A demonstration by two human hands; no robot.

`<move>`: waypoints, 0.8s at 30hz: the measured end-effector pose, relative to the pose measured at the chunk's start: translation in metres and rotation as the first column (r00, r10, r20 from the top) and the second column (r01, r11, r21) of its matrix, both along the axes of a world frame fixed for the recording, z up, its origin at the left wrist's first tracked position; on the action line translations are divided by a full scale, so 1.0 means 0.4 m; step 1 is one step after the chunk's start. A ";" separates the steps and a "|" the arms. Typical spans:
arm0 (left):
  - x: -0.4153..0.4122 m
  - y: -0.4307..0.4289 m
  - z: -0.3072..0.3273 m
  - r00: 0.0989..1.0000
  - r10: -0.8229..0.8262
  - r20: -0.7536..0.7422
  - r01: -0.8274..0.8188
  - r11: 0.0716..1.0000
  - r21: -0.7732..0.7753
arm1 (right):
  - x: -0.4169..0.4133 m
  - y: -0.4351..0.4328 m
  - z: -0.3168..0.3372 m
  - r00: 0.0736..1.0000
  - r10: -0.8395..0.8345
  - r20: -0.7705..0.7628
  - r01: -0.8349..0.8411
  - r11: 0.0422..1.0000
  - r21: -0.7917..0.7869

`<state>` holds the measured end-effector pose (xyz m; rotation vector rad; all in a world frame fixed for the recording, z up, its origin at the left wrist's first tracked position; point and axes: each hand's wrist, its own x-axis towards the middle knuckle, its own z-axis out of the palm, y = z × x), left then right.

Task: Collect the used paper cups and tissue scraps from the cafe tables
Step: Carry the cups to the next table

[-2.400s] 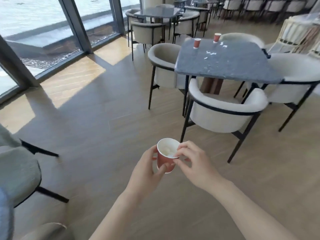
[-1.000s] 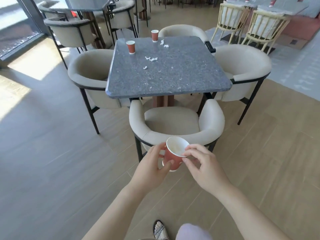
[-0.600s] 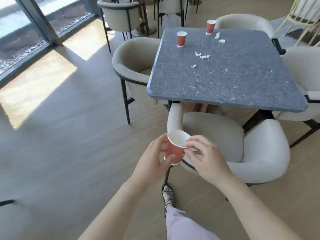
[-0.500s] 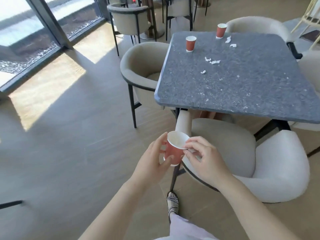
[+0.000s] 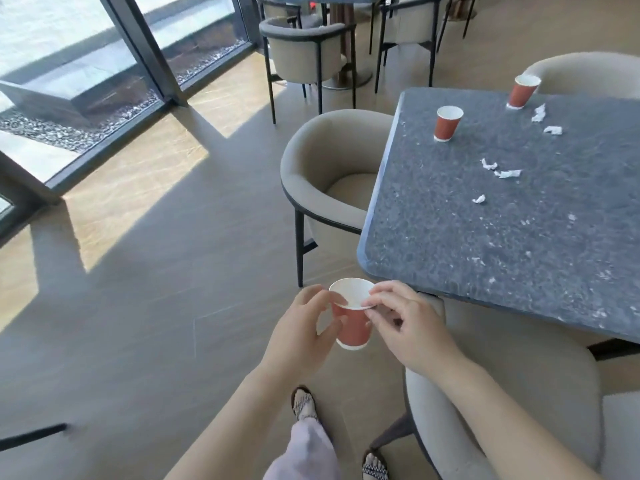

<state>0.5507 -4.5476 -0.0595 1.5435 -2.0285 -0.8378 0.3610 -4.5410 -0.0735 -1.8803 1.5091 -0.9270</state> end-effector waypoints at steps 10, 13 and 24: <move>0.088 -0.454 0.035 0.992 -0.126 -0.002 0.126 0.992 -0.023 | 0.108 -0.375 0.017 0.990 -0.142 0.014 0.143 0.990 -0.021; 0.116 -0.567 0.046 0.987 -0.160 -0.001 0.160 0.987 -0.030 | 0.141 -0.474 0.026 0.984 -0.173 0.034 0.174 0.984 -0.045; 0.100 -0.741 0.016 0.961 -0.270 -0.065 0.268 0.963 -0.039 | 0.140 -0.594 0.016 0.953 -0.300 0.032 0.301 0.954 -0.014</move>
